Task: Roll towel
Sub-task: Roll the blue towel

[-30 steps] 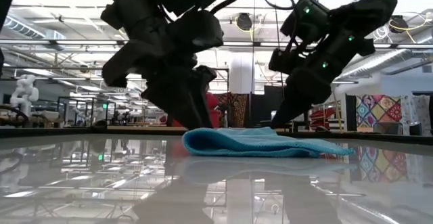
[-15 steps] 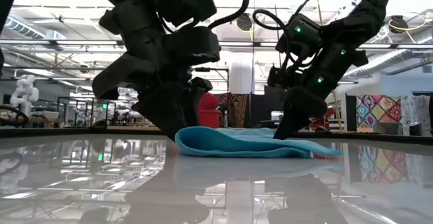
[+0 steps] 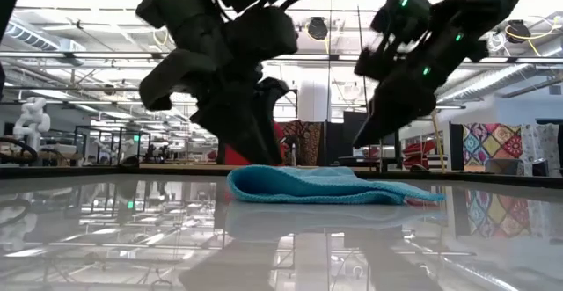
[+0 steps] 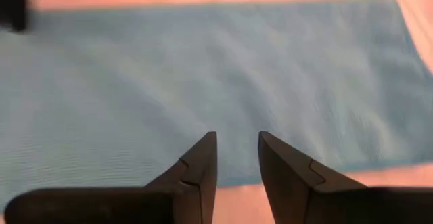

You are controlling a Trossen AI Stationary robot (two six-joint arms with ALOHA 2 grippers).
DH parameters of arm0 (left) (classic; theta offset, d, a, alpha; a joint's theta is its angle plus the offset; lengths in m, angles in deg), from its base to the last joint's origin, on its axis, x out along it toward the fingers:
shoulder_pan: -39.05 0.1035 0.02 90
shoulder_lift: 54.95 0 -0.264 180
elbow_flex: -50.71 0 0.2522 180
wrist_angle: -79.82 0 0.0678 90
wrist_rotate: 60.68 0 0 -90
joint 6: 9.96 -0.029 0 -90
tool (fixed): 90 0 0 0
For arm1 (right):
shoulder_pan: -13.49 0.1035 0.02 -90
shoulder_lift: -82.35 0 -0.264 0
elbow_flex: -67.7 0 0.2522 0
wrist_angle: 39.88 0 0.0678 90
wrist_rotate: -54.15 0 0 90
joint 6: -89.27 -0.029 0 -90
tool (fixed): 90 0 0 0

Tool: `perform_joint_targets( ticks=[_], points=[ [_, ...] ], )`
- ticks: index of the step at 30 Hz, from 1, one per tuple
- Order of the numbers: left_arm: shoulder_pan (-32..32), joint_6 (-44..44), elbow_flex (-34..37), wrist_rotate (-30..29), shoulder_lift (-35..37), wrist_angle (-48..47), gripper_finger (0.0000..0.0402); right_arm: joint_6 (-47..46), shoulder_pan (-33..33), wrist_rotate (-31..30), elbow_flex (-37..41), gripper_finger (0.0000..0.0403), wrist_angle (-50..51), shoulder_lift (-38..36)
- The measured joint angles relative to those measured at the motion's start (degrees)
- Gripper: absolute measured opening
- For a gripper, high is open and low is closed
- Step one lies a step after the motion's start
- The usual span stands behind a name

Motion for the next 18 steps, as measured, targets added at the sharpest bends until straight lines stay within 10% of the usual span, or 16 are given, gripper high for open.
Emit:
perform_joint_targets(
  ticks=[11, 18],
  points=[
    [-7.03, -2.86, -3.89, -8.66, 0.04, -5.05, 0.0127, 5.29, 19.89, 2.88, 0.00, 0.0174, -2.01, -4.55],
    [-16.27, -2.70, -3.80, -19.06, 0.04, -4.86, 0.0127, 6.24, 32.33, -10.07, 0.00, 0.0198, -10.21, 2.80]
  ],
)
